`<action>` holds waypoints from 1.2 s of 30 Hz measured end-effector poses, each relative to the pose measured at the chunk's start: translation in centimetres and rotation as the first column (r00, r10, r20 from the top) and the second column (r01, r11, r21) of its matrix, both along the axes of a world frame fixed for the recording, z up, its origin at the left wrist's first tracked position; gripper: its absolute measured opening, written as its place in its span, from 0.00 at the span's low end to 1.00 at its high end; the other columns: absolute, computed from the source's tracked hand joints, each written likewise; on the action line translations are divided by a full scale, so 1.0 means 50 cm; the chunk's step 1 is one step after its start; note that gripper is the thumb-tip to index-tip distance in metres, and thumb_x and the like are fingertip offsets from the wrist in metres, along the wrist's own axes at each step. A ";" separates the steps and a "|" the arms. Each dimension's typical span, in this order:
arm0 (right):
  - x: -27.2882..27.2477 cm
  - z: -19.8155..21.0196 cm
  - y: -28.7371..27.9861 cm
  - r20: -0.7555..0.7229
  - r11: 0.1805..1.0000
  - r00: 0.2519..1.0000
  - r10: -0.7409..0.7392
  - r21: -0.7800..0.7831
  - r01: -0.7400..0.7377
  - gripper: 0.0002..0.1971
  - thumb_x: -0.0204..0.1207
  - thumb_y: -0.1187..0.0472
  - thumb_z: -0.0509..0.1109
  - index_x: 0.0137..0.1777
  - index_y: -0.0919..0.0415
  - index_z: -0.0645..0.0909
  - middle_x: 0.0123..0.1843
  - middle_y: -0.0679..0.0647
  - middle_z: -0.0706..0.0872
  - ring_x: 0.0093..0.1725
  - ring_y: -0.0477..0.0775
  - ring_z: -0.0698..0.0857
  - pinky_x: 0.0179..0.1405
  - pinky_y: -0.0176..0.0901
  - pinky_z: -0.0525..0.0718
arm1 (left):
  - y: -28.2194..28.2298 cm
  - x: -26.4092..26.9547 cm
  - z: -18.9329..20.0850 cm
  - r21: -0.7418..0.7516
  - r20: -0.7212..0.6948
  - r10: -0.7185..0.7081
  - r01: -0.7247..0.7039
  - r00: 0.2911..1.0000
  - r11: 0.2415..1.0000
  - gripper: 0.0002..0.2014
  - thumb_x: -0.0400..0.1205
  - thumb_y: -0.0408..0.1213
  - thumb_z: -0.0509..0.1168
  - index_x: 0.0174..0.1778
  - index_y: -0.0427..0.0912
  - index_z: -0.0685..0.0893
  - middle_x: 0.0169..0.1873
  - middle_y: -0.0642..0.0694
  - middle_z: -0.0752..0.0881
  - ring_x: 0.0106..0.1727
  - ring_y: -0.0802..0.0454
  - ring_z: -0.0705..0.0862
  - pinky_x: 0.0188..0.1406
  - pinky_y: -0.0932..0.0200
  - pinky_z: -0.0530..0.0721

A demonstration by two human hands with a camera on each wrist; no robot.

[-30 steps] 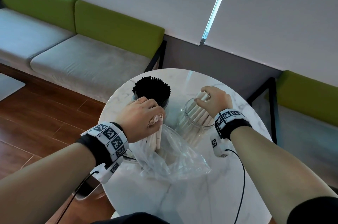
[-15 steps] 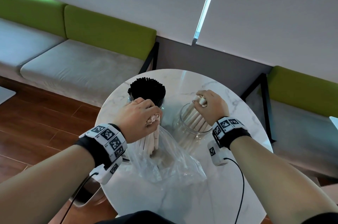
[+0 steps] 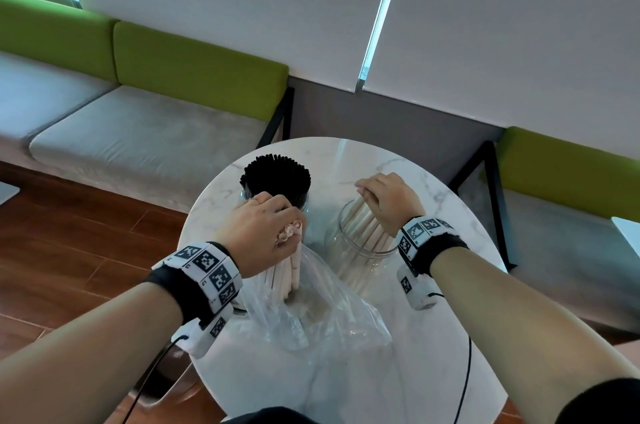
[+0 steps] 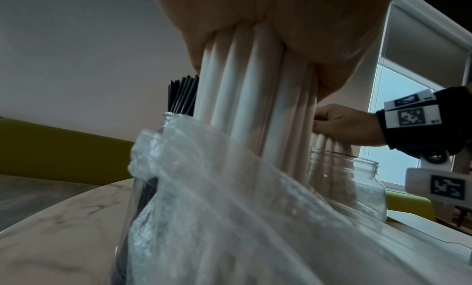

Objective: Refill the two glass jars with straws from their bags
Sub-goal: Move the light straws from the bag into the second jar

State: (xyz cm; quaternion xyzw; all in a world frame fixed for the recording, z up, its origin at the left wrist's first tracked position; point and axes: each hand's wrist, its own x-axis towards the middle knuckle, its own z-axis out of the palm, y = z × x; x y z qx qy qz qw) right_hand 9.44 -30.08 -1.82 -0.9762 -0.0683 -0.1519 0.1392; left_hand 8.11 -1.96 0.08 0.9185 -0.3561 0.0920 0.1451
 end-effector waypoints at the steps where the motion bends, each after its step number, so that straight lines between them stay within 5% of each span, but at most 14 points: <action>1: 0.003 0.000 -0.002 0.011 1.000 1.000 -0.001 0.018 0.001 0.13 0.83 0.56 0.61 0.57 0.58 0.86 0.49 0.53 0.87 0.50 0.59 0.80 0.49 0.52 0.82 | 0.000 0.000 -0.001 -0.007 -0.002 -0.003 0.003 1.000 1.000 0.13 0.76 0.54 0.53 0.49 0.61 0.81 0.45 0.61 0.81 0.48 0.56 0.79 0.45 0.68 0.67; 9: 0.011 0.008 -0.004 0.047 1.000 0.999 -0.012 0.000 0.012 0.10 0.82 0.62 0.65 0.56 0.61 0.86 0.50 0.55 0.87 0.53 0.61 0.78 0.59 0.47 0.75 | 0.001 0.007 -0.009 -0.033 -0.012 -0.019 0.018 1.000 0.999 0.12 0.76 0.53 0.54 0.48 0.60 0.81 0.46 0.60 0.81 0.48 0.54 0.78 0.48 0.60 0.77; 16: 0.002 0.058 -0.012 -0.013 0.995 0.995 -0.102 -0.018 0.101 0.19 0.82 0.51 0.64 0.71 0.52 0.77 0.65 0.51 0.80 0.68 0.58 0.71 0.68 0.52 0.71 | 0.003 0.009 -0.011 -0.043 -0.019 -0.029 0.029 0.999 0.999 0.12 0.75 0.53 0.55 0.48 0.60 0.82 0.44 0.59 0.81 0.46 0.54 0.79 0.47 0.61 0.78; 21: -0.068 0.143 0.028 0.118 0.984 0.990 -0.077 0.170 0.056 0.19 0.80 0.57 0.68 0.71 0.56 0.76 0.66 0.49 0.78 0.67 0.51 0.70 0.66 0.36 0.64 | 0.003 0.012 -0.016 -0.082 -0.017 -0.040 0.039 0.999 0.996 0.11 0.76 0.53 0.56 0.46 0.59 0.83 0.42 0.59 0.81 0.44 0.54 0.78 0.45 0.62 0.78; 24: -0.125 0.154 0.090 0.025 0.920 1.000 -0.017 0.391 0.006 0.17 0.79 0.62 0.69 0.67 0.54 0.78 0.59 0.47 0.82 0.59 0.45 0.79 0.60 0.33 0.76 | 0.003 0.013 -0.018 -0.085 -0.019 -0.046 0.045 0.999 0.995 0.10 0.76 0.53 0.58 0.47 0.60 0.82 0.42 0.60 0.81 0.45 0.57 0.78 0.48 0.63 0.77; 29: -0.167 0.076 0.198 -0.311 0.774 0.944 0.108 0.622 0.117 0.28 0.76 0.66 0.72 0.74 0.53 0.69 0.60 0.48 0.80 0.57 0.46 0.81 0.57 0.35 0.81 | 0.005 0.023 -0.014 -0.097 -0.053 -0.095 0.089 0.994 0.991 0.11 0.76 0.53 0.57 0.47 0.59 0.82 0.43 0.57 0.82 0.46 0.53 0.79 0.52 0.57 0.81; 36: -0.165 -0.035 0.273 -0.327 0.661 0.932 0.154 0.736 0.149 0.42 0.67 0.67 0.79 0.78 0.55 0.61 0.65 0.48 0.79 0.63 0.45 0.81 0.64 0.42 0.81 | 0.010 0.031 -0.013 -0.026 -0.160 -0.130 0.128 0.978 0.991 0.23 0.69 0.67 0.54 0.56 0.63 0.76 0.49 0.62 0.79 0.55 0.57 0.76 0.57 0.55 0.78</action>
